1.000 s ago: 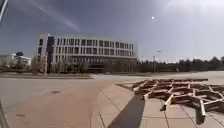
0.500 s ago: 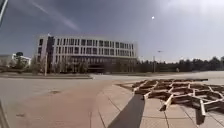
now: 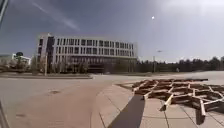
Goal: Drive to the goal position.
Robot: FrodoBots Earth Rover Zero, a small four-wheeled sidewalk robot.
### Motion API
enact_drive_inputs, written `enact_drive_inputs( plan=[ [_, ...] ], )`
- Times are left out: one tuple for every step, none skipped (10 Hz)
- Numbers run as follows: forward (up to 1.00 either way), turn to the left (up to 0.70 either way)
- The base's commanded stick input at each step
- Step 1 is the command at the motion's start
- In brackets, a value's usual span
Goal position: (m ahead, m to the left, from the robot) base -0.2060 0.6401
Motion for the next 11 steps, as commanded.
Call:
enact_drive_inputs(
  plan=[
    [0.05, 0.0],
    [0.05, 0.0],
    [0.05, 0.0],
    [0.05, 0.0],
    [0.05, 0.0],
    [0.05, 0.0],
    [0.05, 0.0],
    [0.05, 0.0],
    [0.05, 0.0],
    [0.05, 0.0],
    [0.05, 0.0]
  ],
)
